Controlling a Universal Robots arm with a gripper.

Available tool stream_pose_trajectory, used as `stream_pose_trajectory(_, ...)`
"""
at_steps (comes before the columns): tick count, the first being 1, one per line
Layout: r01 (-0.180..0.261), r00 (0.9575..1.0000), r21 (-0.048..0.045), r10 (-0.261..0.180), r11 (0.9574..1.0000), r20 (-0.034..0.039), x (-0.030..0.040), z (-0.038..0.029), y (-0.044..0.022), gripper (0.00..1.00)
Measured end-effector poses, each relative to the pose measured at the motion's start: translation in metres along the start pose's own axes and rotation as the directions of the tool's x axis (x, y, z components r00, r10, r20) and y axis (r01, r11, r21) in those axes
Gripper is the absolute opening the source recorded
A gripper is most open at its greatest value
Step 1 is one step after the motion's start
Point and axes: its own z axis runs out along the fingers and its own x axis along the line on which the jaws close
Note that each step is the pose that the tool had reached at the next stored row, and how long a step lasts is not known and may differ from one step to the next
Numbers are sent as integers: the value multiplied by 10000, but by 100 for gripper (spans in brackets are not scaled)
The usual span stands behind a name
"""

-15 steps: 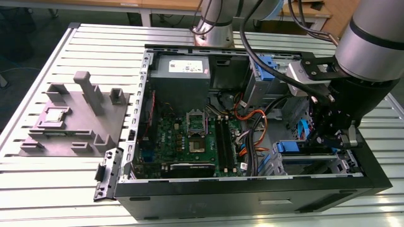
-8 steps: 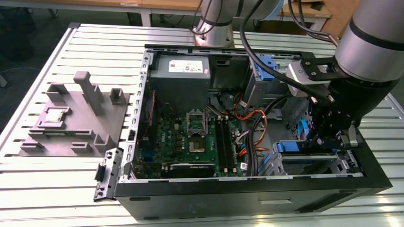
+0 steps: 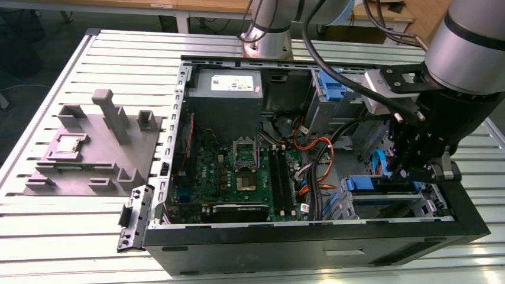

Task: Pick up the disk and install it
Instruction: 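Insert the second disk wire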

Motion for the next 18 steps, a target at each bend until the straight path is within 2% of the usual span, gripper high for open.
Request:
stream_pose_trajectory(5, 1, 10000, -7, -1, 10000, 1, 2, -63, -9, 24)
stream_pose_trajectory(8, 0, 10000, -9, 0, 10000, 2, 2, -62, -9, 22)
stream_pose_trajectory(10, 1, 10000, -9, -1, 10000, 2, 2, -63, -9, 10)
stream_pose_trajectory(18, 0, 10000, -11, 0, 10000, 1, 2, -63, -9, 10)
